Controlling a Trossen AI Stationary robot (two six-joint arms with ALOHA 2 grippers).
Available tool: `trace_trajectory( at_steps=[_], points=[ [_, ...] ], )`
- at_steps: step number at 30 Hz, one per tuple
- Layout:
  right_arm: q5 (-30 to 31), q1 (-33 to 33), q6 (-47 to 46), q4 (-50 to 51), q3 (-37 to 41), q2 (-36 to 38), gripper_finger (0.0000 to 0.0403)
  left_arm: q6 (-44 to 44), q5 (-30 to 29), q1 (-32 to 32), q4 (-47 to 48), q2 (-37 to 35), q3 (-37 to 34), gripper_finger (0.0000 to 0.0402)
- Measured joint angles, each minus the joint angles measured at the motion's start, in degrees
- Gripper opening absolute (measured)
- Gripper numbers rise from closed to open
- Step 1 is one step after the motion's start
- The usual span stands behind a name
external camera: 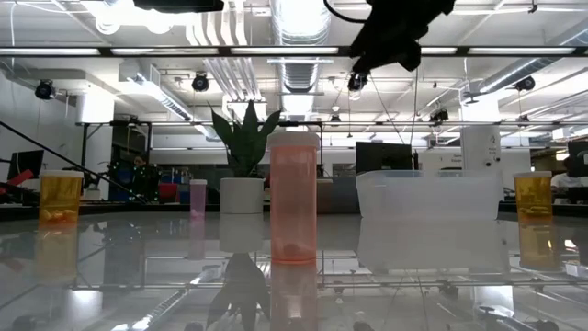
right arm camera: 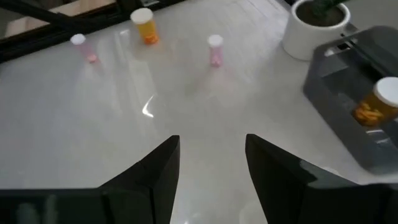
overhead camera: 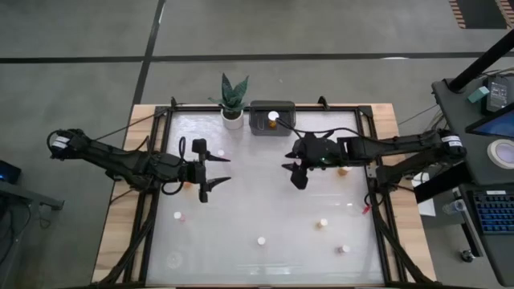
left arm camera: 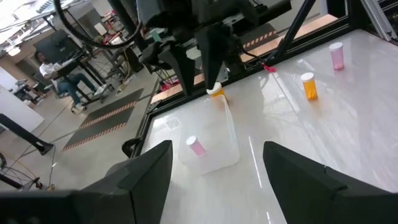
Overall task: Pick and place medicine bottles into bin by pill shape (circle, oval)
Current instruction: Put the small pink pill bottle into the white bin
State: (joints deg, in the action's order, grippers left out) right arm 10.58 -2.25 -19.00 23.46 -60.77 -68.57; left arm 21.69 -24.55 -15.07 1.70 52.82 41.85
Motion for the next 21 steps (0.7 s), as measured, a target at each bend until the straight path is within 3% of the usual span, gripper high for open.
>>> trace_trajectory(
  at_steps=[7, 21],
  points=[
    [-0.08, -2.4, 0.11, 0.58, -5.1, -2.6, 0.0176, 0.0, 0.01, 0.0, -0.1, 0.0, 0.0, 0.0235],
    [-0.48, -9.81, 0.12, 14.43, -17.84, -12.85, 0.0176, 1.63, 0.0, 0.0, -0.7, 0.0, -0.07, 0.0235]
  ],
)
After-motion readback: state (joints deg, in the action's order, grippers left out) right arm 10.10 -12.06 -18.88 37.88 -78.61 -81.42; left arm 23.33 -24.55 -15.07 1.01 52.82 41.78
